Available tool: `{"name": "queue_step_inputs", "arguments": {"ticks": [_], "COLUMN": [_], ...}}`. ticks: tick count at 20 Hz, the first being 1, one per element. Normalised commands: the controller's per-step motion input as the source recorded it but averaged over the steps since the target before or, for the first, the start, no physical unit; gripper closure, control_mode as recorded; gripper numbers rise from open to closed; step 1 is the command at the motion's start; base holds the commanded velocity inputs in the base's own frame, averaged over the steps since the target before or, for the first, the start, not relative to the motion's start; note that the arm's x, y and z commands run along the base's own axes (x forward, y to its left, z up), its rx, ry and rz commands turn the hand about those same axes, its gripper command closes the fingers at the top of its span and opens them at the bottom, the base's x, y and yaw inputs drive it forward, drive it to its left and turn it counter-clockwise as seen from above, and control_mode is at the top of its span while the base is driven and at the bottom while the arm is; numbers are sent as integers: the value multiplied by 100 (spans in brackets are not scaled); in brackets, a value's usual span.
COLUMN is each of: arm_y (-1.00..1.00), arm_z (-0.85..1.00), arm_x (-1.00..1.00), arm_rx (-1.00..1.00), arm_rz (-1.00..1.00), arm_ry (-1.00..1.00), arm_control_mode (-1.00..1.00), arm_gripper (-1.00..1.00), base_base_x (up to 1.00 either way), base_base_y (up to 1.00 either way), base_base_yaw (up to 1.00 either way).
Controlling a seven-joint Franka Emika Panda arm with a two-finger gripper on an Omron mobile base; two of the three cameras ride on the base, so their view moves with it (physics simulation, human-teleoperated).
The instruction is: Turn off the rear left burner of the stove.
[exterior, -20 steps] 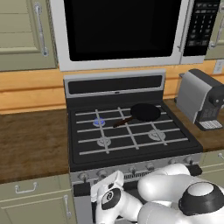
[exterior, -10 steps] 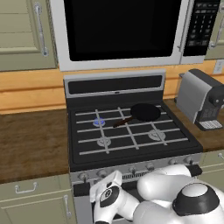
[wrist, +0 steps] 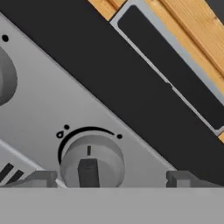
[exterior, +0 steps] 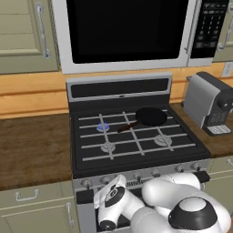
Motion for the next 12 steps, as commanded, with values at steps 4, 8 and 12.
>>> {"name": "queue_step_inputs", "arguments": {"ticks": [4, 8, 12], "arm_y": [3, 8, 2], "arm_z": [0, 0, 0], "arm_x": [31, 9, 0], "arm_rx": [0, 0, 1], "arm_rz": [0, 1, 0], "arm_ry": [1, 1, 0], "arm_control_mode": [-100, -100, -100], "arm_gripper": [-100, -100, 100], "base_base_x": [0, 0, 0], "base_base_y": [0, 0, 0], "base_base_yaw": [0, 0, 0]}}
